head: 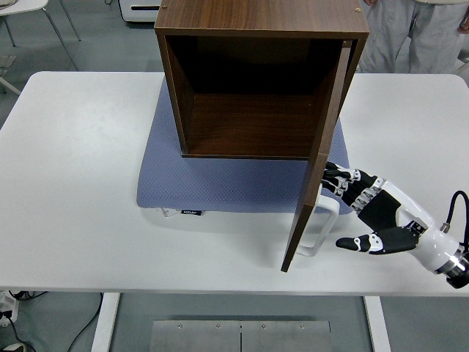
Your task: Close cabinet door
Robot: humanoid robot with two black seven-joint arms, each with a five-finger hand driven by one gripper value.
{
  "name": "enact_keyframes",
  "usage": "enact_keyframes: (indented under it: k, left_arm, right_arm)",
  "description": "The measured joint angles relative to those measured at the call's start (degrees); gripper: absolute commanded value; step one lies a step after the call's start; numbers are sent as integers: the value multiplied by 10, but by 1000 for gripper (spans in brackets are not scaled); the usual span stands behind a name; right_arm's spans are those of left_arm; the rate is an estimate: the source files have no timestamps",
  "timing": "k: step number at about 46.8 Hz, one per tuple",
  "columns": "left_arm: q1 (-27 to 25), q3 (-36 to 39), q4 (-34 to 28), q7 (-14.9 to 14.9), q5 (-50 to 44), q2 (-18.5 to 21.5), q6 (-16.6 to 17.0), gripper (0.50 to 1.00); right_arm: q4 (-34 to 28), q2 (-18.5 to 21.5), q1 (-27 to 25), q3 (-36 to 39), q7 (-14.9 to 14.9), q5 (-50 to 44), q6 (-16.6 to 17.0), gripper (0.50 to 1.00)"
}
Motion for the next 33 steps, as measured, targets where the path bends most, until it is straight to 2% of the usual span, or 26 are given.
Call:
enact_keyframes:
  k: [17,33]
  left_arm:
    - [0,0,0,0,0,0,0,1000]
    - [0,0,0,0,0,0,0,1000]
  right_arm:
    - [-3,43,14,-4,0,-4,-5,1000]
    - [-7,80,28,-10,0,-4,-25,1000]
